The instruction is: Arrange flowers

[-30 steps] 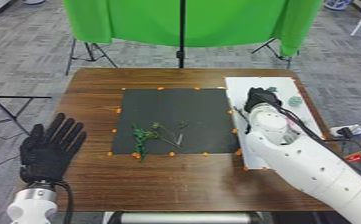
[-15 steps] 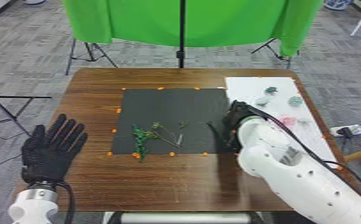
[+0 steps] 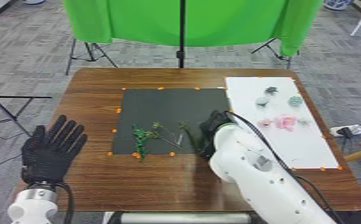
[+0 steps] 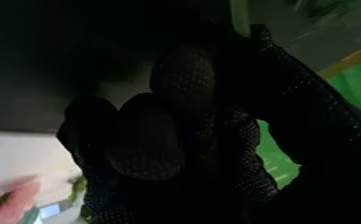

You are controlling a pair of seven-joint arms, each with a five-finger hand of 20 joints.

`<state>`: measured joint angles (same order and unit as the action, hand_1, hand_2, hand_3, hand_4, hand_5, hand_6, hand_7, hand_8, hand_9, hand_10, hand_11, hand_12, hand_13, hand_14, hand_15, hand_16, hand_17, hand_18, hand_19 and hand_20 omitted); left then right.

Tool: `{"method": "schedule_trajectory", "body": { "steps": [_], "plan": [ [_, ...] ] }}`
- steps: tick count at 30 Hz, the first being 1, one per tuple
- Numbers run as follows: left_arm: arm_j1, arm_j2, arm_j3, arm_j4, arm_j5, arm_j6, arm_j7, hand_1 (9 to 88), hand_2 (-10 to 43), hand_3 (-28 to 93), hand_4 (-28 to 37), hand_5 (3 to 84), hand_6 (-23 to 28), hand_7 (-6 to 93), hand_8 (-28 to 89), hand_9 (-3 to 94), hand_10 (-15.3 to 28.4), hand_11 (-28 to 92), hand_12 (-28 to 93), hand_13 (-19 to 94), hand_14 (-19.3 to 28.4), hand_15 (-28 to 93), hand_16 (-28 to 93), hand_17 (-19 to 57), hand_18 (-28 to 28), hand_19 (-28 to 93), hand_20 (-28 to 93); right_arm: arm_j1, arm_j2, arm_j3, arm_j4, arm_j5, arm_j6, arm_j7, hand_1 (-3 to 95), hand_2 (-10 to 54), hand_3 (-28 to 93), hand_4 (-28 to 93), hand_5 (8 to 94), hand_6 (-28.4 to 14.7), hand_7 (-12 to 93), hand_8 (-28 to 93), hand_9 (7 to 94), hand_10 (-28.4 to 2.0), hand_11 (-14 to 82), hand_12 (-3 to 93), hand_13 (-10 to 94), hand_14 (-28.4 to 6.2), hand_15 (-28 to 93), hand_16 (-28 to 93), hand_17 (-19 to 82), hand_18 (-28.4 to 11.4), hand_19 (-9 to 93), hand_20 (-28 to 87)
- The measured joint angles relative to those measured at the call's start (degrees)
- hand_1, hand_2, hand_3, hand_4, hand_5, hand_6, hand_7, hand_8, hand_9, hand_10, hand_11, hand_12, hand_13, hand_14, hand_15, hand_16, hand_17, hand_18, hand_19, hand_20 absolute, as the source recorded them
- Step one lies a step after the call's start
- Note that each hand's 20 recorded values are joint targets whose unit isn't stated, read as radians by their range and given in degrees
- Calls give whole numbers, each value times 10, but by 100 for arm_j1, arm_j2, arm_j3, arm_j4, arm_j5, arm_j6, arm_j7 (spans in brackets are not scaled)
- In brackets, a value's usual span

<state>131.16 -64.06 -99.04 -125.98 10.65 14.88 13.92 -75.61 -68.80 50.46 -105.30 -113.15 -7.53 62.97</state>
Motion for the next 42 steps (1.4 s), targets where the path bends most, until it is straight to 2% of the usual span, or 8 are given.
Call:
{"method": "schedule_trajectory", "body": {
  "steps": [7, 18, 24, 28, 29, 32, 36, 42],
  "plan": [
    [-12, 19, -10, 2, -2, 8, -9, 247, 147, 760, -283, 430, 81, 106, -82, 356, 142, 163, 122, 275, 144, 337, -32, -49, 132, 282, 170, -125, -93, -142, -22, -252, 471, -30, 372, -10, 746, -88, 586, -83, 553, 156, 702, -217, 492, 318, 709, -153, 767, 329, 425, -284, 932, 569],
    [94, 4, -80, -14, -12, 11, 27, 249, 146, 762, -283, 432, 82, 108, -83, 357, 143, 165, 122, 275, 144, 338, -32, -48, 131, 282, 170, -236, -16, 45, -83, -252, 591, -58, 326, 34, 760, -117, 586, -113, 420, 112, 664, -238, 476, 306, 687, -169, 767, 319, 414, -284, 932, 554],
    [108, -42, -85, -19, -18, 6, 75, 248, 144, 765, -283, 431, 81, 108, -84, 357, 142, 165, 122, 276, 144, 338, -32, -48, 131, 281, 169, -591, 202, 462, -499, -278, 912, -164, 340, 27, 741, -137, 606, -89, 472, 137, 675, -221, 533, 337, 700, -164, 787, 321, 417, -284, 932, 578],
    [105, -63, -93, -21, -32, -5, 129, 247, 143, 766, -283, 431, 81, 108, -84, 358, 143, 165, 122, 276, 144, 337, -32, -47, 131, 280, 168, -921, 640, 806, -893, -293, 1842, -727, 329, 31, 776, -168, 588, -92, 397, 58, 624, -224, 454, 294, 598, -186, 755, 310, 314, -258, 900, 542],
    [97, -63, -93, -21, -38, -6, 144, 247, 143, 766, -283, 431, 81, 108, -84, 358, 143, 165, 122, 276, 144, 336, -33, -47, 131, 279, 168, -994, 781, 907, -937, -294, 2099, -1022, 323, 31, 794, -172, 575, -91, 370, -60, 592, -222, 430, 273, 546, -191, 751, 300, 283, -246, 884, 553],
    [44, -61, -93, -10, -38, -9, 171, 247, 143, 766, -283, 431, 81, 108, -84, 357, 143, 164, 121, 276, 144, 335, -32, -47, 131, 278, 168, -1254, 1171, 1404, -965, -294, 2414, -2134, 344, -5, 811, -189, 549, -82, 304, -116, 543, -202, 346, 232, 481, -188, 741, 285, 262, -237, 873, 566],
    [-29, -53, -95, -3, -32, -21, 190, 247, 143, 766, -283, 431, 81, 108, -84, 357, 142, 163, 122, 276, 143, 334, -31, -46, 131, 276, 168, -1630, 1690, 2135, -961, -827, 1825, -3281, 377, -71, 827, -215, 527, -76, 227, -118, 514, -187, 231, 199, 450, -184, 728, 256, 246, -235, 859, 576],
    [-53, -69, -84, -1, -33, -56, 222, 248, 143, 764, -283, 430, 81, 108, -83, 357, 142, 162, 122, 276, 143, 332, -31, -46, 131, 276, 168, -2018, 2290, 2419, -998, -2051, 355, -3398, 405, -95, 831, -256, 526, -67, 193, -118, 510, -167, 181, 183, 445, -177, 717, 242, 239, -235, 846, 581]
  ]
}}
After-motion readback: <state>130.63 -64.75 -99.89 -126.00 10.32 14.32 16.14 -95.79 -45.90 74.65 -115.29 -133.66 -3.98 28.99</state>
